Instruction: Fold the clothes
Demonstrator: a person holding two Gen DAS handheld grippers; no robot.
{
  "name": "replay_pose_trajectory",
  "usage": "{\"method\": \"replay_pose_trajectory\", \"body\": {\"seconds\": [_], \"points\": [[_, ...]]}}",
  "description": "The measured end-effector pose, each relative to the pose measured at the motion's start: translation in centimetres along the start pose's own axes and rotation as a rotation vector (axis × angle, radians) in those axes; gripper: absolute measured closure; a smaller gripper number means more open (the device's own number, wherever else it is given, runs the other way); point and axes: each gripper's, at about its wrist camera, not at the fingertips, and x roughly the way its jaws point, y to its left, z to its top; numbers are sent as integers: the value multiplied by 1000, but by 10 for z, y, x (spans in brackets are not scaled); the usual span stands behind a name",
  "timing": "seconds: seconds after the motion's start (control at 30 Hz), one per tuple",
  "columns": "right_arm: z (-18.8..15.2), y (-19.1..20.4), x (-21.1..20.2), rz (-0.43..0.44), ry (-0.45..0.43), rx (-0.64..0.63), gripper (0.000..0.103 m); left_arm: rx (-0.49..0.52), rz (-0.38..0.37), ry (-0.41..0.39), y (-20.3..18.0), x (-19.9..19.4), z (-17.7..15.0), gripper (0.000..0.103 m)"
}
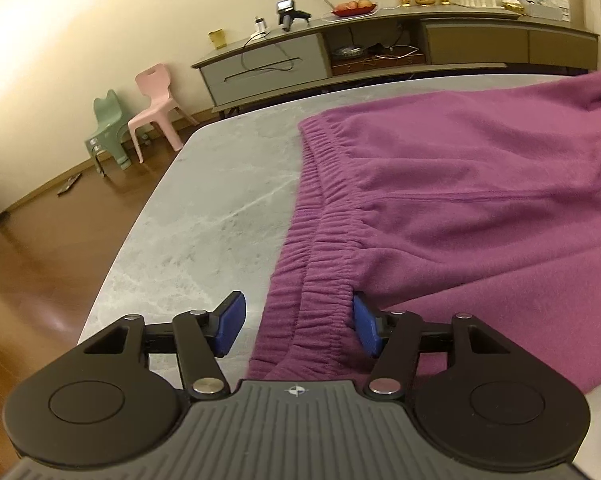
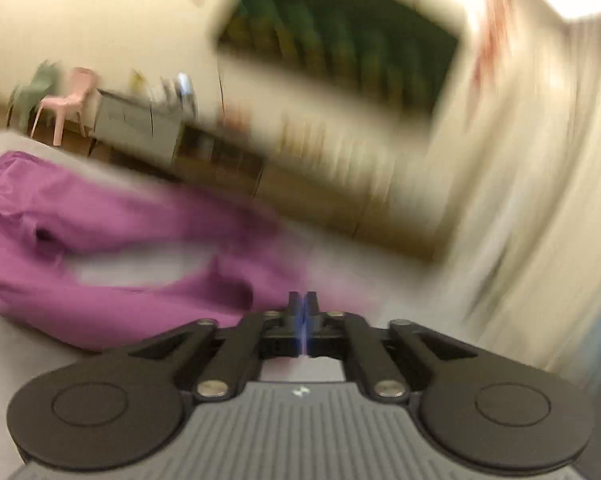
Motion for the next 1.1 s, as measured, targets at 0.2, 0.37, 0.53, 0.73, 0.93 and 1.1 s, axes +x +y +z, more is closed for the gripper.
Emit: {"method": "replay_pose_trajectory", "body": {"seconds": [0.2, 0.37, 0.53, 0.73, 0.93, 1.1], "points": [[1, 50, -58, 364, -135, -280, 67, -51, 115, 41, 27, 13, 0, 41], [-74, 38, 1, 487, 277, 351, 26, -26, 85, -30, 22, -21, 7, 44], [-113, 26, 46, 637, 459, 973, 26, 1, -194, -108, -12, -63, 5, 43], [-90, 63, 87, 614, 527, 930, 88, 120, -285, -35, -48, -44, -5, 42], [2, 57, 10, 273, -53, 114, 98, 88, -250, -16, -30, -31, -8, 42], [-35, 94, -50, 193, -240, -644, 90, 95, -183, -11, -19, -24, -4, 42]]}}
